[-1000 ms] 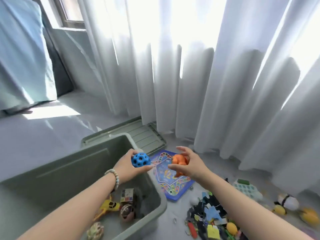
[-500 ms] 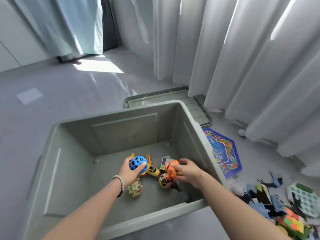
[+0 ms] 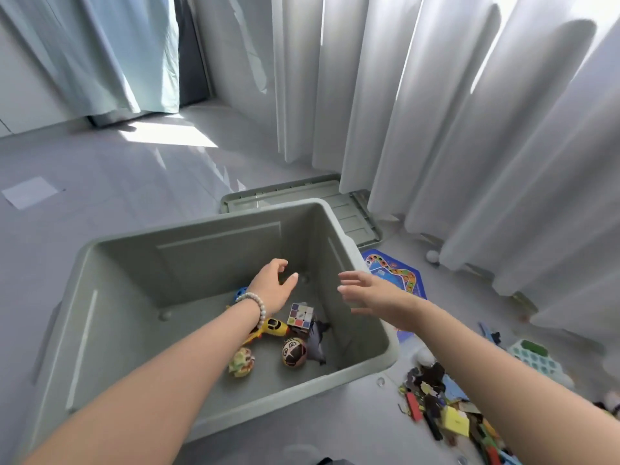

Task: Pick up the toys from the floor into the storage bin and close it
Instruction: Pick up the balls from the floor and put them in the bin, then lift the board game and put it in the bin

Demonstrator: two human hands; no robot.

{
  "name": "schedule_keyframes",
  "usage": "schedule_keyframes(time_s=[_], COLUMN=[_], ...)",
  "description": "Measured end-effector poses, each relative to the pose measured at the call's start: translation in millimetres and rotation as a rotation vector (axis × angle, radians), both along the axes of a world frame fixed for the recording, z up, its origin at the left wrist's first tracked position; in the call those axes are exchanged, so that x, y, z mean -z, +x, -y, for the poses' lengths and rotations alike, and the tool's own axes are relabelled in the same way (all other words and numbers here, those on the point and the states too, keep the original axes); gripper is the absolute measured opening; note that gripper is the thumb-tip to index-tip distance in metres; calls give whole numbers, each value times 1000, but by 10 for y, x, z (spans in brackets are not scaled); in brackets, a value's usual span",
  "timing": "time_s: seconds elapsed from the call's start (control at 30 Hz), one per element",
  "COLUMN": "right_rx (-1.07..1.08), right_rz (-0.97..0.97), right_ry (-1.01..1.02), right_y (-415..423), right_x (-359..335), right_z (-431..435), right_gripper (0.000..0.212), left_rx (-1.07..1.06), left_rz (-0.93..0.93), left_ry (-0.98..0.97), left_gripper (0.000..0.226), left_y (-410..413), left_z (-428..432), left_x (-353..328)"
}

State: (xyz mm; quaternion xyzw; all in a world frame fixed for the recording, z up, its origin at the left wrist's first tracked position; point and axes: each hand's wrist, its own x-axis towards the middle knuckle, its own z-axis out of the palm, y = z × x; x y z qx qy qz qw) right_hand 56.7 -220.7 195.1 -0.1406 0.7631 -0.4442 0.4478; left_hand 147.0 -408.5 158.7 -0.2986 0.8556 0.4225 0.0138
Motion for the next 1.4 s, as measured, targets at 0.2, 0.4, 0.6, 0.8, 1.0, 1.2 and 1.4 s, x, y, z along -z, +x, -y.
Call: schedule_keyframes(time_s=[0.2,0.4,0.6,0.8,1.0,1.2,1.4], right_rx=[174,338,415,425,434,432,709], right_rz=[-231,-232,-107,-58,2,3,68], right_ry=[64,180,171,111,51,17,-118], right_y=[-464,-661,-906,-1356,-1662,-1753,-1829], right_x=[-386,-28,772,1697,2402,2644,2638], right_z=[-980,-2084,-2441,-2280,-2096,-2014,-2123], right_gripper=[47,57,60,60,65,46,13], left_rx=[269,462,311,253,-22,-181,-296], left_rz=[-163,-100,158,459,591,637,504], left_ry=[-228,-253,-30,-321,-275,-234,-161], left_gripper=[49,59,89,109,111,109,118], left_y=[-580,-1158,-1684,-2305,-2470,-2406,-2456], left_z=[-805,-1659,-2012,-1762,-1633,-1587,-1895], left_x=[-677,-531,288,1235,1983,2293,2274])
